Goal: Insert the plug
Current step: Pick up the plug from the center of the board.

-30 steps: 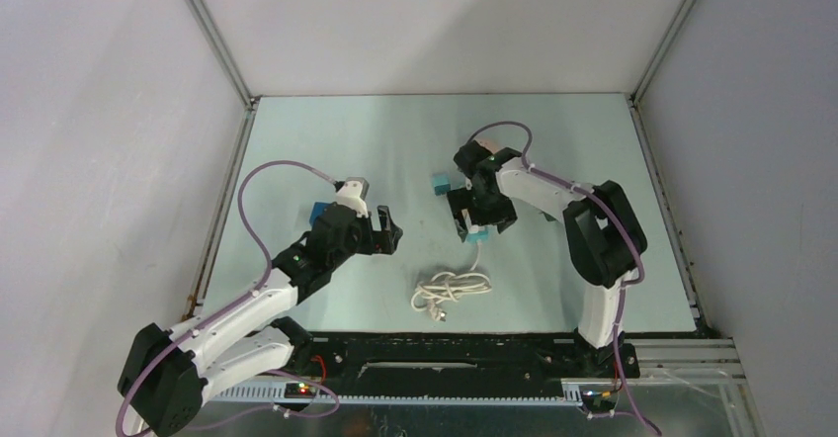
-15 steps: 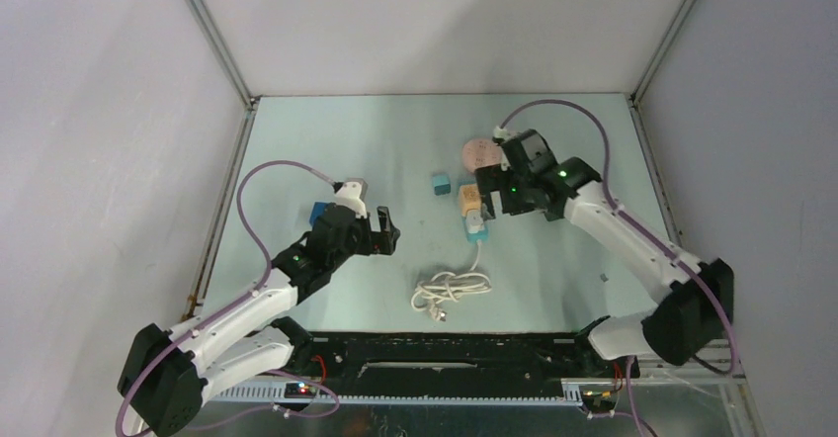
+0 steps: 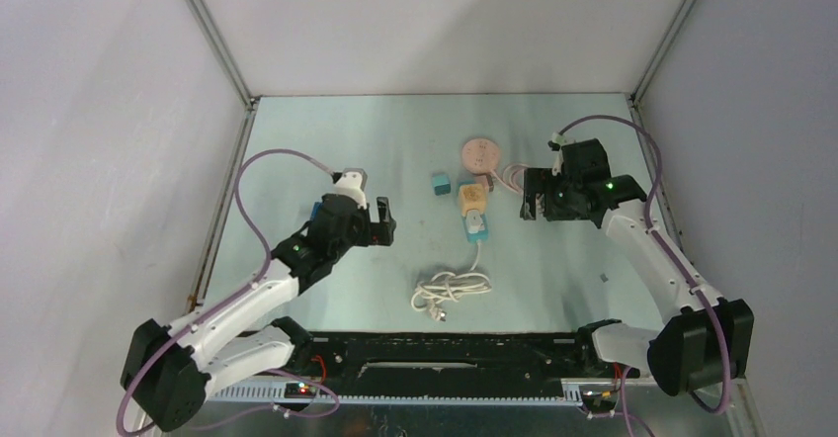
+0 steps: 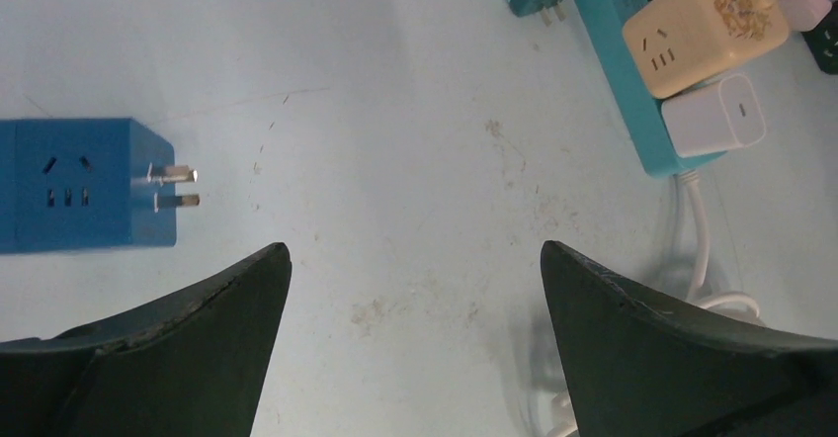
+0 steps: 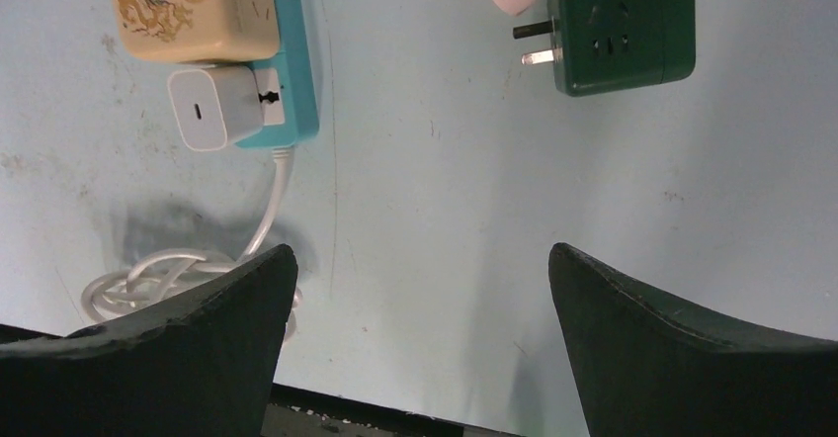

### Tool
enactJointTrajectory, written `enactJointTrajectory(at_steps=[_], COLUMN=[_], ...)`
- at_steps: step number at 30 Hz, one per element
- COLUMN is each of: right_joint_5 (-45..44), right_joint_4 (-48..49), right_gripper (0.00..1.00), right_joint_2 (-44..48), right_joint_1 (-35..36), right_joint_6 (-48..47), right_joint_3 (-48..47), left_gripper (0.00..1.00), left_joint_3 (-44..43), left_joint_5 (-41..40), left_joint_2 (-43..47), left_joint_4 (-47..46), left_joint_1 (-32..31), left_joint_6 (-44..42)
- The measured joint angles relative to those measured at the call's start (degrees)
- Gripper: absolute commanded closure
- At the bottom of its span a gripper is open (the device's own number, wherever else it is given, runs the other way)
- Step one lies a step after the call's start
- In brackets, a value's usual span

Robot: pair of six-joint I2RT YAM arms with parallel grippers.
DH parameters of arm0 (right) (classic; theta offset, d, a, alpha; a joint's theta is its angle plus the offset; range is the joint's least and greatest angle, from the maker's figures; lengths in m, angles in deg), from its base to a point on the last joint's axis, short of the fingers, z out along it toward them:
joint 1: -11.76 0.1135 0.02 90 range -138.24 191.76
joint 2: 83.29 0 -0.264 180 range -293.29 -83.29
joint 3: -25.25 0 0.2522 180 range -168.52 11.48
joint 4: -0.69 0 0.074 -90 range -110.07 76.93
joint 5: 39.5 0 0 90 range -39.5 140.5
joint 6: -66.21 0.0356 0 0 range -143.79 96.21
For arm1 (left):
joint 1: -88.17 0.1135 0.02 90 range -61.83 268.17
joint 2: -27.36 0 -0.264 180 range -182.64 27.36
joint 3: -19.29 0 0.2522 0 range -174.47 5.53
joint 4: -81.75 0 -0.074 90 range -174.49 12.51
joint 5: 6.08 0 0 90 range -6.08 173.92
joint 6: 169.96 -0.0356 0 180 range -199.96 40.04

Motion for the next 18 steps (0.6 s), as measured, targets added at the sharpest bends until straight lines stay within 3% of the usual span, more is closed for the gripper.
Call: enactJointTrajectory(at_steps=[10, 18], right_joint_5=[2.6, 5.0], right_joint_4=[1.9, 3.7], right_gripper=[0.01, 0.01], right_joint_2=[-0.6, -0.9], right_joint_1=[-0.5, -0.8], right_joint_6=[-0.2, -0.2], right_joint_3=[0.9, 2.1], left_gripper=[0.02, 0.03], left_joint_3=[-19.2, -48.1], left_joint_5=[2.4, 4.0], left_joint_2=[-24.1, -50.7], left_joint_4=[3.1, 14.2], left_joint_1=[0.5, 1.0], left_joint_6=[2.2, 8.0])
